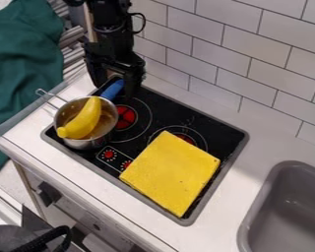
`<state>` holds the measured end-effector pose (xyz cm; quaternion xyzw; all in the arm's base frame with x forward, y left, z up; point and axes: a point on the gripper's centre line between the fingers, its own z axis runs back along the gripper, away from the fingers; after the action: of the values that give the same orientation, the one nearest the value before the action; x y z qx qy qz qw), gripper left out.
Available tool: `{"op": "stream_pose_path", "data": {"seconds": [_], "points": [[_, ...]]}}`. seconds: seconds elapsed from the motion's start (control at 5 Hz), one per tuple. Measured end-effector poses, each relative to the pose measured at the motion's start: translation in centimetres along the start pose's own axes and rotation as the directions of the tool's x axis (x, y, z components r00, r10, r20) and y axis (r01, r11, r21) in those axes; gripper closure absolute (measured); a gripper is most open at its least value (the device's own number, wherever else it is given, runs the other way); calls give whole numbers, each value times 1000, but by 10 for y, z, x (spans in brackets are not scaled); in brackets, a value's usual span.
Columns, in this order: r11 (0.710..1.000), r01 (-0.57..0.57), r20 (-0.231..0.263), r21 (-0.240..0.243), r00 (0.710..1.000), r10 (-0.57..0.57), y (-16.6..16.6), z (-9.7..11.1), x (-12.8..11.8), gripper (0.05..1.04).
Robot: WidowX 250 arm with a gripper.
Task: Moves a yellow cloth to the top side of the right burner
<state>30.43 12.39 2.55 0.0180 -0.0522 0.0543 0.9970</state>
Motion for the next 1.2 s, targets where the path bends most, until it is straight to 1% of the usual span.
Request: {"op": "stream_pose_path", "data": {"seconds": [0.2,0.4,0.6,0.8,1.0,1.2], "points": [[1000,-8,-37,-10,999,7,-2,-11,-8,82],[1000,-14,-57,-10,998,13,-18,-20,-20,82],[1000,5,-6,2,1000,-5,-38,-10,-24,82],[999,44,8,10,999,-44,-62,-11,-33,82],[998,63,27,4,998,-63,-82,-14,-34,82],[998,62,21,-8,998,-62,-98,-24,-38,82]]}}
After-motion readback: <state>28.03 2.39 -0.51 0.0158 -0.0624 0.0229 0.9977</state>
